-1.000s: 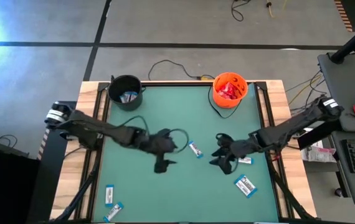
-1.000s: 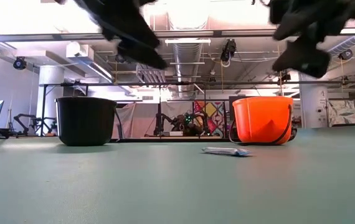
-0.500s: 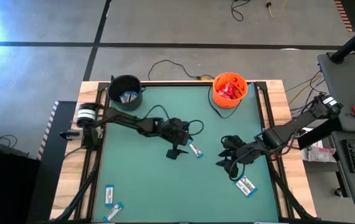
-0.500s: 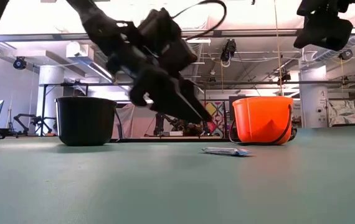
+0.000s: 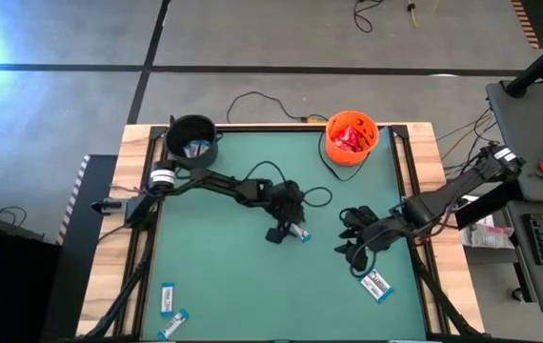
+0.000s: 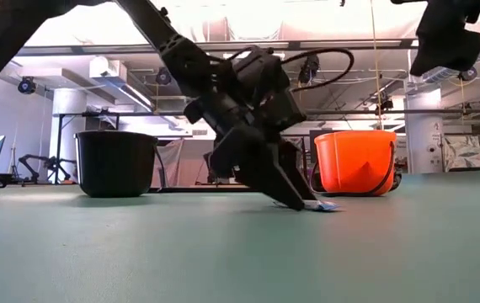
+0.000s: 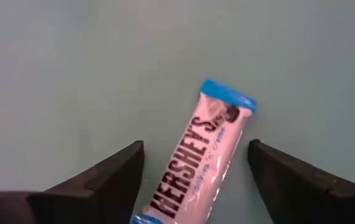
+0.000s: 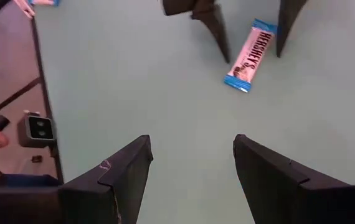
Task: Sort candy by brand, put in halloween buckets
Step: Put the white candy into the black bucket
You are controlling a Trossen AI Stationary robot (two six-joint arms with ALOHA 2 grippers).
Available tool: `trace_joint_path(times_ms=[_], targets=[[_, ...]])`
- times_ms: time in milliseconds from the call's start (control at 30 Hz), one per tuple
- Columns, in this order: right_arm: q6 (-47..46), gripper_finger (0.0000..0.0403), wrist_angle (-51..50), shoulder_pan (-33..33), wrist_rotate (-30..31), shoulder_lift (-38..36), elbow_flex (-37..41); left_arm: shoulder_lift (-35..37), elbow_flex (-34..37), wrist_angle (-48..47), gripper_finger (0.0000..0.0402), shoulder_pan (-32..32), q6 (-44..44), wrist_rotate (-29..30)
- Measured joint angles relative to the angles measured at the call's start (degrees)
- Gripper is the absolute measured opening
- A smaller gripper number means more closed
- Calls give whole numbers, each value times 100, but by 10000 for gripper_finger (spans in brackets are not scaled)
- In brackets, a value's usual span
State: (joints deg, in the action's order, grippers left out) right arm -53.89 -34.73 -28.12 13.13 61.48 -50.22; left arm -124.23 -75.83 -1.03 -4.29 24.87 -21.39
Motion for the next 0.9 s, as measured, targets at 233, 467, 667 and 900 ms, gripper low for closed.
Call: trace_joint_path(times_ms=[233, 467, 667, 900], targets=[[3, 219, -201, 1, 64, -233, -4, -33, 195, 120, 218, 116, -283, 198], [-44, 219, -427, 53, 173, -693, -4, -21, 1393, 2010, 162, 171, -1377, 627], [-68, 219, -404, 232, 216, -1277, -4, -69, 2535, 4131, 142, 480, -2591, 2138], [32, 219, -373, 663, 258, -1759, -4, -299, 3045, 5415, 141, 803, -2875, 2733]])
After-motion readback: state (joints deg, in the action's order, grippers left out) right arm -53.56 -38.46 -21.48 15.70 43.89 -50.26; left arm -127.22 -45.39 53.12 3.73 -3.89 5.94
